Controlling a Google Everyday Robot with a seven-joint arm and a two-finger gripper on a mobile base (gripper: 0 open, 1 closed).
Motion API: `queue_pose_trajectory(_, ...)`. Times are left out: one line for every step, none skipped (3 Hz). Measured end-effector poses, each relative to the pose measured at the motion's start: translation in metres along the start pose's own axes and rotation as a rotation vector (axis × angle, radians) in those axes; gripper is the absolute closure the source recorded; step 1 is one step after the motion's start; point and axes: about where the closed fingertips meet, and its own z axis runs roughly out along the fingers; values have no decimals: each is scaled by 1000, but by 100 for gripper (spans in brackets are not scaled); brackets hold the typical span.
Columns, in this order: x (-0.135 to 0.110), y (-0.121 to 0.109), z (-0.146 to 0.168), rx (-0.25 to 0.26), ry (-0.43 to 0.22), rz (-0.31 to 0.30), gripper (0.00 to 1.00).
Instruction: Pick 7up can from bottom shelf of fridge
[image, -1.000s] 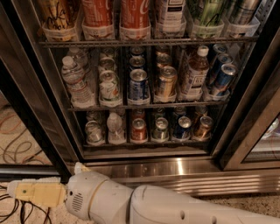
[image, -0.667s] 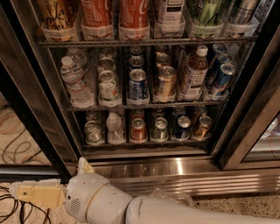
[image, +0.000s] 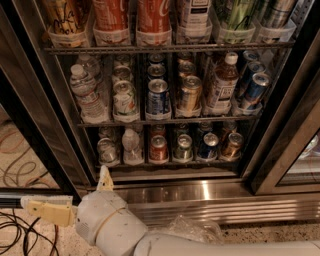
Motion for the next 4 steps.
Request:
queue_pose_trajectory(0,0,0,0,0,0,0)
queue_pose_trajectory(14,-21,4,64,-3,-28,0)
queue_pose_trajectory(43,-59,8,193,10,-105,0)
queue_pose_trajectory(57,-97,18,330,17,-198,0)
